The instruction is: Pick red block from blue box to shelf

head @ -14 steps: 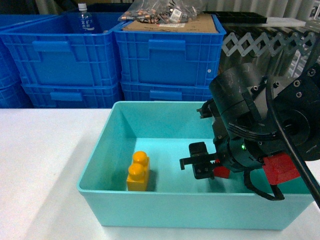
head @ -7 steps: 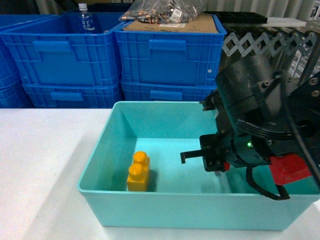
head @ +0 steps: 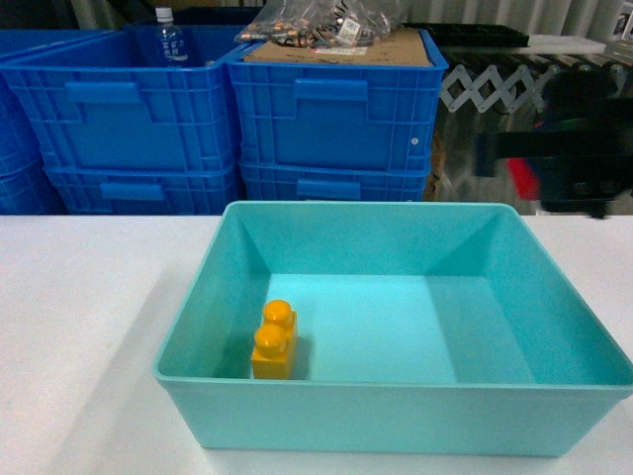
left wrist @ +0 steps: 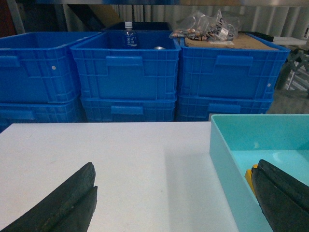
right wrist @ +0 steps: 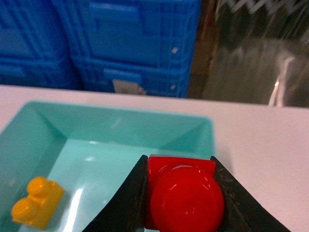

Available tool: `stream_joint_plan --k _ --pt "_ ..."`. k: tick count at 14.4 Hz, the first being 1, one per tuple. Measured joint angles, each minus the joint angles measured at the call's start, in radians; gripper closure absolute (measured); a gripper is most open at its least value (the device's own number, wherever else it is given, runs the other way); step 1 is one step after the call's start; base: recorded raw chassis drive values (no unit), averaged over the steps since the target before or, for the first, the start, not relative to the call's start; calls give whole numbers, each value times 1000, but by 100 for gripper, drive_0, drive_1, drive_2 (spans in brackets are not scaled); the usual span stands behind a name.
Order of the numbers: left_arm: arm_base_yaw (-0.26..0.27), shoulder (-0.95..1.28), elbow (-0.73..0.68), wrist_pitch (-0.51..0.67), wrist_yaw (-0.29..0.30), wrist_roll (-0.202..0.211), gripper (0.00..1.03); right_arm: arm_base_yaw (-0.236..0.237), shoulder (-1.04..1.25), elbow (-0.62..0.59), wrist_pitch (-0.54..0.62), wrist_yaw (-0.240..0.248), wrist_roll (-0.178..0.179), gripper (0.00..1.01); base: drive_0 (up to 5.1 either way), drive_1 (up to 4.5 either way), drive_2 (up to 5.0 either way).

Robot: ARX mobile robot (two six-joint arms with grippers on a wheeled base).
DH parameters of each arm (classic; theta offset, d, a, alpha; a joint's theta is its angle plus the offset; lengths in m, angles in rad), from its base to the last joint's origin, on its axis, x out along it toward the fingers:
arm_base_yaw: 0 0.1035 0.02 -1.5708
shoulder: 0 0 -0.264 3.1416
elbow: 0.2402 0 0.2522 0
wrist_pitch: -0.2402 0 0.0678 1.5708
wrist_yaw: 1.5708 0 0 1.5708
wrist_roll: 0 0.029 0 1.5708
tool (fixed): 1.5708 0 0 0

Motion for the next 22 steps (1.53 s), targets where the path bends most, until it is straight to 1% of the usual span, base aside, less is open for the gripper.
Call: stream_joint_plan --k 1,2,3,4,5,6,8,9,11,13,15,16,17,18,19,20,22 --pt "0 0 0 0 0 0 5 5 -120 -90 54 46 -43 73 0 0 0" --pt "0 0 0 0 0 0 5 8 -209 -130 59 63 -73 73 0 0 0" --pt "0 0 0 1 1 0 5 0 -207 -169 253 102 -96 73 0 0 0" --pt "0 0 0 1 0 0 5 -25 -220 -239 348 87 -106 73 0 0 0" --pt "0 0 0 -1 -2 0 5 -68 -260 -332 375 62 -110 73 0 0 0" --pt "0 0 0 0 -1 0 5 -108 -314 -385 374 29 -110 73 0 0 0" --pt "0 0 0 0 0 0 5 -168 -420 -445 372 -31 -110 73 0 0 0" --pt "0 0 0 0 0 0 5 -192 -459 -479 354 -57 -110 73 0 0 0" --pt "0 0 0 0 0 0 5 -238 -536 -533 318 -105 -111 73 0 0 0" --pt "0 0 0 0 0 0 5 -277 -622 -567 278 -140 -111 73 0 0 0" --pt "0 0 0 0 0 0 5 -307 -706 -600 221 -175 -111 73 0 0 0" --pt "0 0 0 0 0 0 5 -320 -742 -612 195 -186 -111 73 0 0 0" --pt "0 0 0 0 0 0 5 -371 -787 -621 159 -251 -111 73 0 0 0" --pt "0 0 0 0 0 0 5 -419 -809 -639 180 -275 -111 73 0 0 0" --pt "0 0 0 0 0 0 5 -423 -820 -660 187 -278 -111 73 0 0 0" --pt "0 0 0 1 0 0 5 -416 -852 -661 140 -286 -113 73 0 0 0" --pt "0 0 0 0 0 0 5 -417 -938 -661 75 -286 -114 73 0 0 0"
